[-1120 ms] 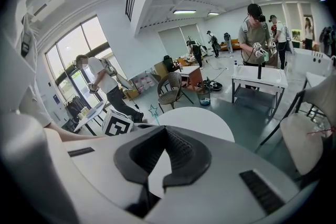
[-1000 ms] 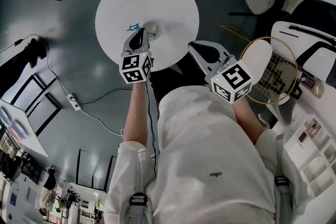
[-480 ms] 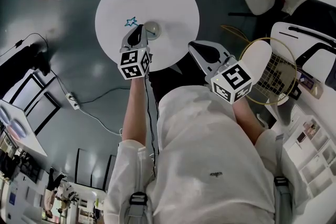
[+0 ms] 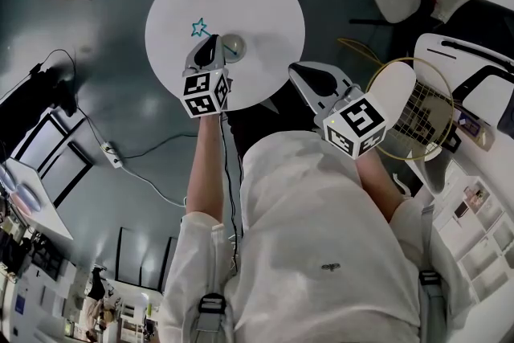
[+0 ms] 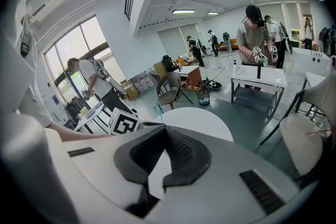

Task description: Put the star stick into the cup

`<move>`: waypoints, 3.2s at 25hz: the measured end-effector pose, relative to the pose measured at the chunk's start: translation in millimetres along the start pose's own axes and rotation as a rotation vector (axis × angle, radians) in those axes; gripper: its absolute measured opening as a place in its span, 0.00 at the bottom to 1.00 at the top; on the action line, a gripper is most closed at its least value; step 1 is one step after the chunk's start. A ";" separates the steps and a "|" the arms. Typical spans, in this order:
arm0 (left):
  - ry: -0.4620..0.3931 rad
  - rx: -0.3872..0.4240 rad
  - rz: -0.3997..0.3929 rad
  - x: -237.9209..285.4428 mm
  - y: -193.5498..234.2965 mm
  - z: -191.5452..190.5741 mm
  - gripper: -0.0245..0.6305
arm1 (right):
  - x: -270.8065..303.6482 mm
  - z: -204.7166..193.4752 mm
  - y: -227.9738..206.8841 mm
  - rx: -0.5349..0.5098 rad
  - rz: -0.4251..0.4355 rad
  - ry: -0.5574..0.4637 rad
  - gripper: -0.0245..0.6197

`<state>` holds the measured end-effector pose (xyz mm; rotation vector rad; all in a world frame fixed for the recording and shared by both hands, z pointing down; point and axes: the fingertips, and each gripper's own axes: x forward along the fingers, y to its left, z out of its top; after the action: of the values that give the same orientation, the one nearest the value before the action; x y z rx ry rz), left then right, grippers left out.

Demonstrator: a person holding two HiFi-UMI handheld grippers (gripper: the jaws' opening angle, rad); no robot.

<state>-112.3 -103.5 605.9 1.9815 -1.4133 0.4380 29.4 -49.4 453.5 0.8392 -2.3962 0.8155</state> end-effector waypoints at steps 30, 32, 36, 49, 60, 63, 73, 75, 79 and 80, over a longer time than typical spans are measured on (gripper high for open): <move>-0.006 0.013 0.047 3.4 10.2 -2.5 0.07 | -3.2 -3.1 -0.3 -0.012 0.000 0.006 0.05; -0.004 0.013 0.045 3.6 10.6 -2.3 0.07 | -2.7 -2.8 -0.1 -0.012 0.000 0.006 0.05; 0.001 0.012 0.048 3.3 12.2 -2.2 0.08 | -2.9 -3.2 -0.4 -0.011 -0.002 0.009 0.05; 0.008 0.013 0.058 5.3 19.2 1.5 0.13 | 0.2 0.3 -1.9 -0.006 -0.006 0.005 0.05; 0.000 0.018 0.059 3.8 17.8 6.0 0.15 | -1.0 3.4 -2.5 -0.012 -0.005 -0.003 0.05; -0.002 0.018 0.063 1.6 16.8 6.4 0.15 | -2.4 3.9 -2.1 -0.014 -0.003 -0.008 0.05; -0.006 0.024 0.090 -21.1 12.9 12.8 0.15 | -10.9 20.2 4.8 -0.036 0.014 -0.050 0.05; -0.014 0.021 0.097 -27.5 10.2 15.6 0.15 | -13.6 23.9 6.4 -0.044 0.020 -0.061 0.05; -0.036 0.009 0.114 -40.9 1.9 19.7 0.15 | -19.3 29.6 9.0 -0.060 0.035 -0.083 0.05; -0.041 0.007 0.116 -43.8 -0.8 20.6 0.15 | -20.3 31.2 9.4 -0.064 0.039 -0.087 0.05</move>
<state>-129.5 -86.4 564.1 1.9298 -1.5598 0.4569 30.1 -56.0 415.7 0.8210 -2.5080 0.7267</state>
